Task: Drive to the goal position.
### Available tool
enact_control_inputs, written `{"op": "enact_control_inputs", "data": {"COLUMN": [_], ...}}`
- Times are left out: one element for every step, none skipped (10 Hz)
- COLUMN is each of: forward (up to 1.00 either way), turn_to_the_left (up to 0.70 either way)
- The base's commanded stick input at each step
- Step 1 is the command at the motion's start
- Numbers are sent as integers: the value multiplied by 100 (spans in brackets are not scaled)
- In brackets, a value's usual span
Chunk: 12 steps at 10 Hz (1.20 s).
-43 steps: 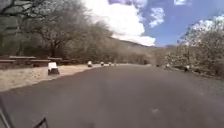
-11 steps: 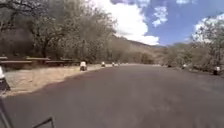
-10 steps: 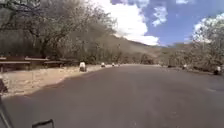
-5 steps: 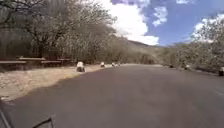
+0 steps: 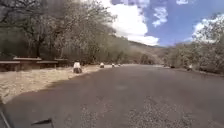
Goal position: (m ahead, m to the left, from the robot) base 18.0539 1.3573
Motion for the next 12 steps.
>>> {"op": "enact_control_inputs", "data": {"forward": [70, 70, 70, 70, 70, 70, 70, 70, 70, 70, 70, 70], "turn_to_the_left": [-3, -35, -35, 0, 0, 0, 0, 0, 0, 0, 0, -1]}}
